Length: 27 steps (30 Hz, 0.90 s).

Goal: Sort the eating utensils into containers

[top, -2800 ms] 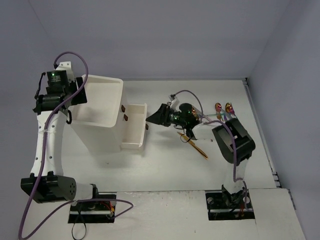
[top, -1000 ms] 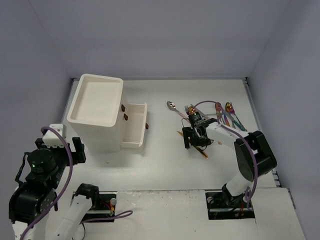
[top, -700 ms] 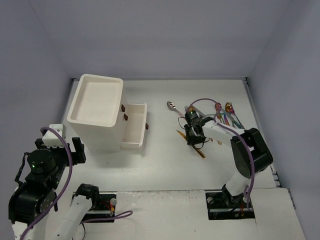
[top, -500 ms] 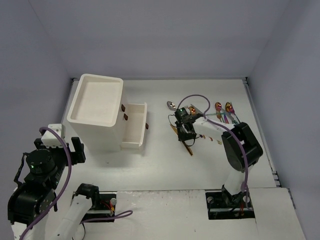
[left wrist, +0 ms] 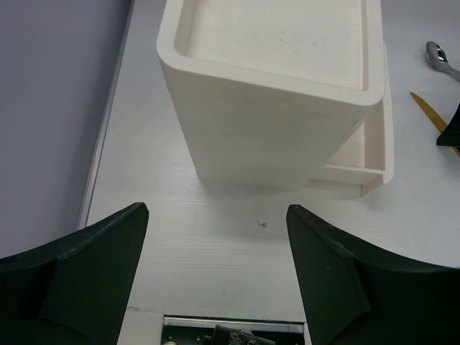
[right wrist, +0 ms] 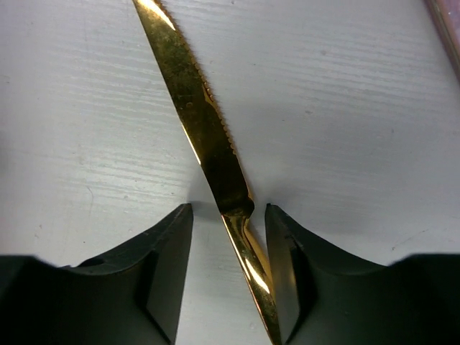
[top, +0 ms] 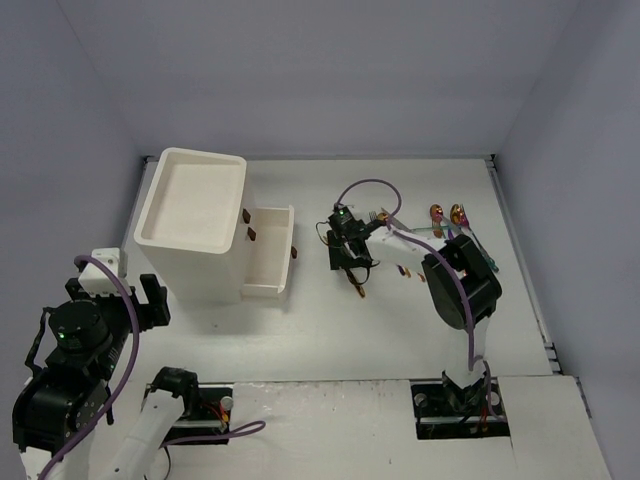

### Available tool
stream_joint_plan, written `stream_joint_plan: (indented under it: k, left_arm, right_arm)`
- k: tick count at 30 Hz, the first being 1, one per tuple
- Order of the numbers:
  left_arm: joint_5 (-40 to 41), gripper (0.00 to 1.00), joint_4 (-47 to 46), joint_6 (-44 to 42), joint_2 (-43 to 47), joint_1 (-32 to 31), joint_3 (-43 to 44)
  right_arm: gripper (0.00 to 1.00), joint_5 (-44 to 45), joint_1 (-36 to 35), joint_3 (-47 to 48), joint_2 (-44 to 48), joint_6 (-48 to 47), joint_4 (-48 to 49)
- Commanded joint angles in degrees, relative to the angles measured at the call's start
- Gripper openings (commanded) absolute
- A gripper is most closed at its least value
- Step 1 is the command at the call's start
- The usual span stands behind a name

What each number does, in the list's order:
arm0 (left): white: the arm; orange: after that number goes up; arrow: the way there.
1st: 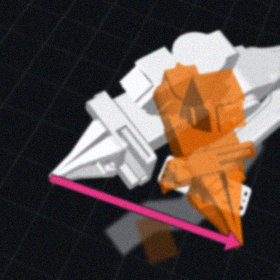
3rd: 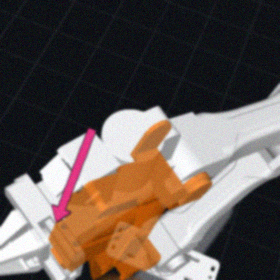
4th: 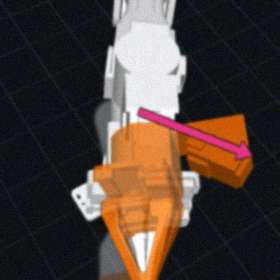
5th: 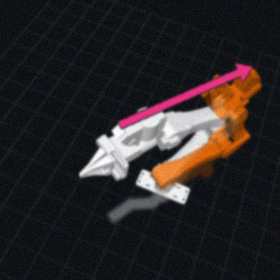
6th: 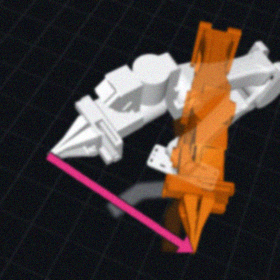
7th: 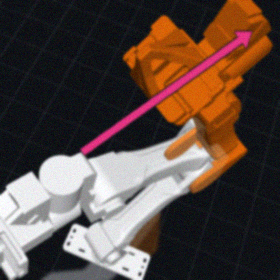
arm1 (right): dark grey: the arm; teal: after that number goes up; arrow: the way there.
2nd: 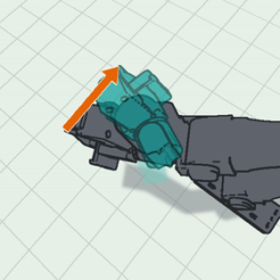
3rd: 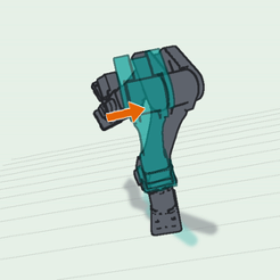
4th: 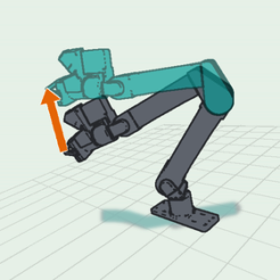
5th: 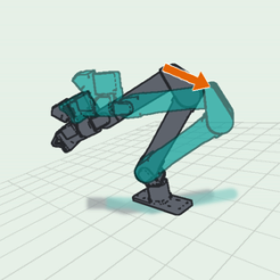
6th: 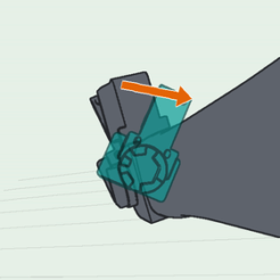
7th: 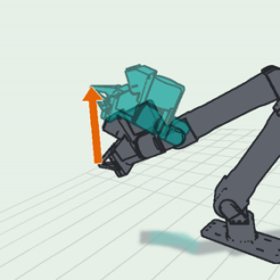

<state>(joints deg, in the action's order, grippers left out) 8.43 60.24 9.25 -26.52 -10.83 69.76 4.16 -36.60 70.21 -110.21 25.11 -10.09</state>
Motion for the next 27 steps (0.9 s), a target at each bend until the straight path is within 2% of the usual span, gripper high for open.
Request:
stream_joint_plan:
  k: [1, 5, 13, 19, 23, 27]
  left_arm:
    - [-0.16, 0.75, -2.41, 0.79, -1.74, -0.16, 1.49]
    - [-0.28, 0.75, -2.35, 0.95, -2.16, -0.16, 1.32]
    - [-0.16, 0.75, -2.32, 0.96, -2.28, -0.16, 1.96]
    - [-0.67, 0.75, -2.33, 1.12, -2.98, -0.17, 2.04]
    - [-0.63, 0.75, -2.32, 1.12, -2.92, -0.24, 2.16]
    - [-1.00, 0.75, -2.25, 1.49, -3.01, -0.18, 2.94]
  right_arm:
    - [0.47, -0.17, -1.51, -5.70, 1.52, -5.25, -3.19]
    - [0.47, -0.15, -1.93, -7.37, 1.43, -7.76, -3.39]
    - [0.39, -1.04, -2.91, -6.83, -1.70, -10.17, -4.03]
    - [0.19, -0.43, -3.04, -5.04, -4.46, -11.21, -4.49]
    - [0.00, -0.30, -3.04, -4.82, -3.76, -11.09, -4.67]
    - [0.00, -0.90, -3.20, -4.77, 3.50, -9.68, -4.54]
